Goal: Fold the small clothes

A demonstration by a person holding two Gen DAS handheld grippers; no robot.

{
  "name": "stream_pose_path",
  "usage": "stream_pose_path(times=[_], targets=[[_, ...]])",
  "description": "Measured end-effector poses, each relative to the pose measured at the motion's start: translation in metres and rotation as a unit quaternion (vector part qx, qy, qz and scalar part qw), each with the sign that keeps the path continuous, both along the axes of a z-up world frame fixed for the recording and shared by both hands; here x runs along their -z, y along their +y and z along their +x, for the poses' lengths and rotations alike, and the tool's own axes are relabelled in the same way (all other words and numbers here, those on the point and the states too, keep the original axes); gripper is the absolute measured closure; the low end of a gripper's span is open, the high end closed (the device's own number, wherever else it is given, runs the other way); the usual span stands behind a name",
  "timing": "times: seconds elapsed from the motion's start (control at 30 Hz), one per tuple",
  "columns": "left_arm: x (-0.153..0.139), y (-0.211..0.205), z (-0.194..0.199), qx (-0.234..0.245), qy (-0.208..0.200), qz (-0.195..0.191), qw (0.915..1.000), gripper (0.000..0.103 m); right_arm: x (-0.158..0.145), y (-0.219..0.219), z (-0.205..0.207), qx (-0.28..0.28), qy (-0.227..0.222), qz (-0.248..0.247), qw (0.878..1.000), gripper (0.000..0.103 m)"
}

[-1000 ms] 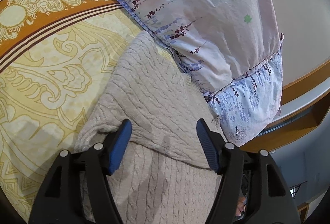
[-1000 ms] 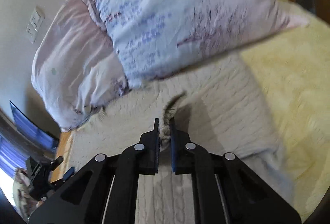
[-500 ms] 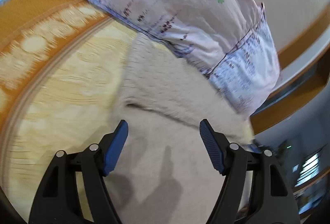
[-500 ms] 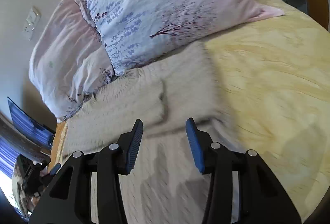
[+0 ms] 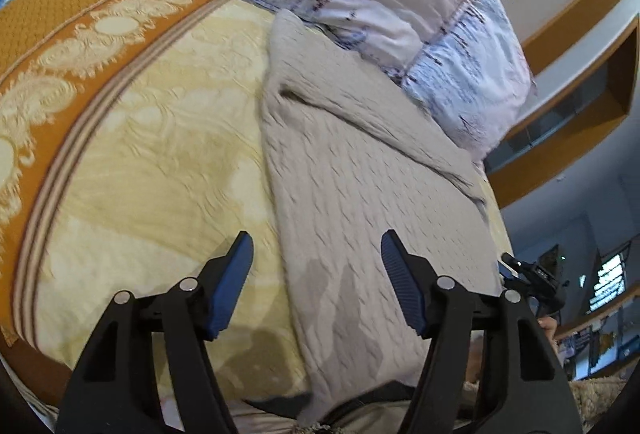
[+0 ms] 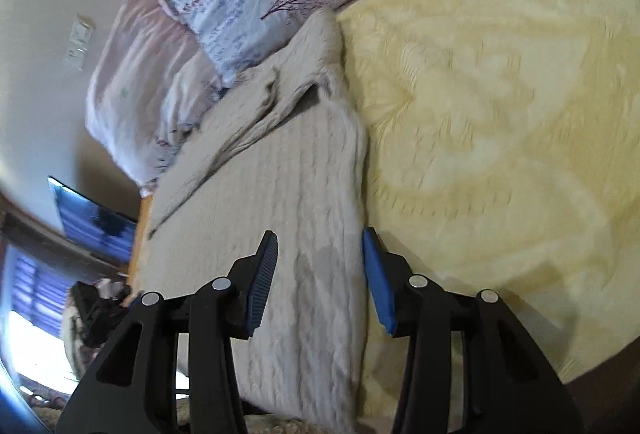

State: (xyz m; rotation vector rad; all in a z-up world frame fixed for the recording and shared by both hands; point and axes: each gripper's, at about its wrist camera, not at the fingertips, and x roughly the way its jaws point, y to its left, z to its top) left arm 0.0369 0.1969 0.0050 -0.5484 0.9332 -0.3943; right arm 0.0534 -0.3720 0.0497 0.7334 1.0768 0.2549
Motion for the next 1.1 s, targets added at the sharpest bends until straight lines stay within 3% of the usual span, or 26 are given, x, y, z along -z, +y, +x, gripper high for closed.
stream_pose_path(times=[0.07,0.33,0.53,0.73,0.87,0.97,1.1], targets=[[0.0,-0.005,-0.007,0.01,-0.003,-0.004,0.9999,0.039,0.004,0.001,-0.008,-0.005,-0.001,0.036,0.999,0.057],[0.013,-0.019,-0.04,0.071,-0.002,-0.067,0.9952,0.061,0.003,0.009,-0.045,-0.051,-0.025,0.133,0.99,0.059],[0.021,-0.022,-0.065,0.116,-0.005,-0.094,0.9887,0.065,0.003,0.015,-0.074,-0.104,-0.015,0.125,0.987,0.061],[0.026,-0.043,-0.07,0.164,0.002,-0.071,0.9839,0.065,0.005,0.025,-0.087,-0.137,-0.007,0.112,0.984,0.07],[0.032,-0.05,-0.064,0.169,0.017,-0.076,0.9826,0.067,0.009,0.031,-0.084,-0.15,0.0,0.104,0.983,0.076],[0.035,-0.051,-0.062,0.17,0.027,-0.082,0.9816,0.074,0.012,0.032,-0.082,-0.157,0.002,0.101,0.982,0.083],[0.037,-0.053,-0.063,0.18,0.039,-0.077,0.9799,0.094,0.006,0.038,-0.081,-0.18,-0.01,0.09,0.98,0.094]])
